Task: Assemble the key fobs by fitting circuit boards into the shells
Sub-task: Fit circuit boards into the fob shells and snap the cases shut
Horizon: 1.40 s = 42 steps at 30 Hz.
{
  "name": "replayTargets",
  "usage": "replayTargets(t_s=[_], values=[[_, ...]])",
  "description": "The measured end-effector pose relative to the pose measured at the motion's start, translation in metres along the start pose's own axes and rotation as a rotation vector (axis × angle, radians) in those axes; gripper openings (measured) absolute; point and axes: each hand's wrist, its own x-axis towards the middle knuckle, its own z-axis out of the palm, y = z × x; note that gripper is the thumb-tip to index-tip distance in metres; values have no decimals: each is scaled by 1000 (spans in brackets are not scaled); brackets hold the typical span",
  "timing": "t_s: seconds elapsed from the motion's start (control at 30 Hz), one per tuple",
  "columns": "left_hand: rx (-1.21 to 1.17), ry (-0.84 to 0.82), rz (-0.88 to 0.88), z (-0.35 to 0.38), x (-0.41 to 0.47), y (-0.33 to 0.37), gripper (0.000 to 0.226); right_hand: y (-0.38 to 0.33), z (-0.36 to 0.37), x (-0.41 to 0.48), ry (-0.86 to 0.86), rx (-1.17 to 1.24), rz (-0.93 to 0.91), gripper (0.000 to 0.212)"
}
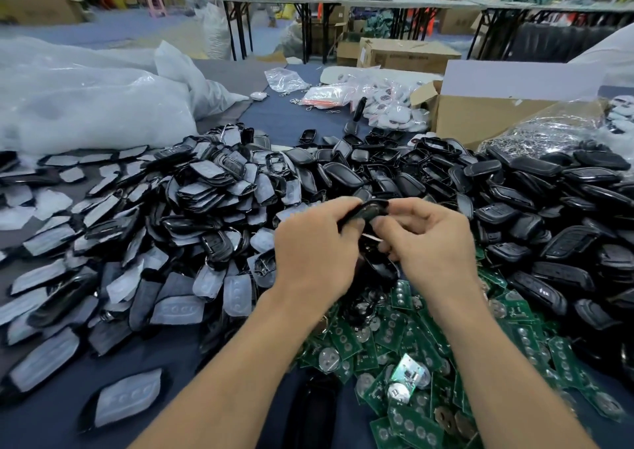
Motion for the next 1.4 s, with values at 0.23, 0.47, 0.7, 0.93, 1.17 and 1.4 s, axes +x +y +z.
replayTargets(t_s=[0.23, 0.47, 0.7, 0.93, 1.17, 1.4], values=[[-786, 483, -558, -42, 37, -33, 26, -22, 47, -9, -212, -399, -203, 22], [-1193, 815, -835, -74, 54, -59, 10, -45, 103, 29, -470, -742, -314, 47], [-1150, 723, -782, -66, 51, -53, 11, -52, 116, 46, -521, -1033, -454, 50], [-1144, 670, -804, -70, 51, -50, 11, -50, 102, 32, -317, -684, -339, 29], [-1007, 158, -654, -48, 39, -37, 17, -31, 41, 10, -103, 475, 302, 15], [-1003, -336, -666, -27, 27, -17, 23, -14, 12, 9, -82, 649, 418, 11]])
